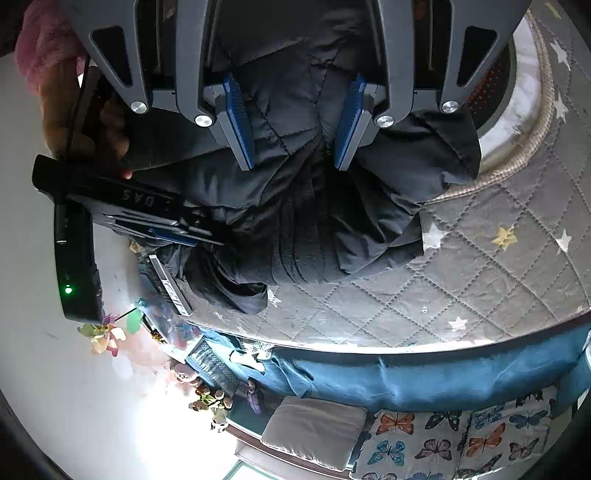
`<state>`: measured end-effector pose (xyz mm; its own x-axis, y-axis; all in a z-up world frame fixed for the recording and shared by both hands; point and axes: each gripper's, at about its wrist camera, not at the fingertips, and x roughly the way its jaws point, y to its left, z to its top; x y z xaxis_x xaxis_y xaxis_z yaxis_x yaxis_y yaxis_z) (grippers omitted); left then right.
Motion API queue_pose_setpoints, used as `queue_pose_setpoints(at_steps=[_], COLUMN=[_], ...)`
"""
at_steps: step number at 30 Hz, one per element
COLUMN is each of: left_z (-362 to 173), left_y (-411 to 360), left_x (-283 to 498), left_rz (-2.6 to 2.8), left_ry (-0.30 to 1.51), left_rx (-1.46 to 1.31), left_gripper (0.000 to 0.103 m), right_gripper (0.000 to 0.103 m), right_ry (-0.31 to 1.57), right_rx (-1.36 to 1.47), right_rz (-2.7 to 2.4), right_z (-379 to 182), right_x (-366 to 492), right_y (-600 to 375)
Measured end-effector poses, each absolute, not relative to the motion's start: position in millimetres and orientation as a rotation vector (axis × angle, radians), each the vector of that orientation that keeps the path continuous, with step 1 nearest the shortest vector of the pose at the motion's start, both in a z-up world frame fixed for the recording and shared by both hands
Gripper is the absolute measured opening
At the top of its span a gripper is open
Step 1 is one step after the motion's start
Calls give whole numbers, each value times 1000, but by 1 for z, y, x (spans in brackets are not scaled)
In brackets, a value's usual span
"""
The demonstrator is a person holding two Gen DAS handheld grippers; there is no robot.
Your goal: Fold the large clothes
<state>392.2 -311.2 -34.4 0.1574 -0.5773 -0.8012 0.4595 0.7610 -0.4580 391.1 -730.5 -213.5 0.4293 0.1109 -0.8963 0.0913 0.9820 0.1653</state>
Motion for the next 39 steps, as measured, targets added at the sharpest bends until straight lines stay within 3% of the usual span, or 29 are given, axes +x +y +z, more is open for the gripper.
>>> queue_pose_setpoints(at_steps=[11,19,30,31,33,37,39], left_z=[10,1,15,15,17,29,34], left_y=[-281,-286,-254,-249,-239,-223,-218], left_x=[328,278,199,190,177,152,140], left_rz=[-770,-726,-574,-563,-552,-524,-507], left_ry=[1154,1148,1035,1032,1020,958,930], left_rx=[-91,21,153,160,156,185,206], left_gripper=[48,53,53,55,69,76,85], right_gripper=[67,67,67,67,67,67,67], right_ry=[1055,1157,918,897,880,851,842], right_rx=[124,82,18,28,39,36,30], right_rz=[10,-125,-165,-163,-157,-154,-166], right_z=[-139,-189,-159,-158,-160,-165,-167], right_x=[272,234,170,160,151,129,121], right_y=[-734,-754,-713,-708,-704,-686,-679])
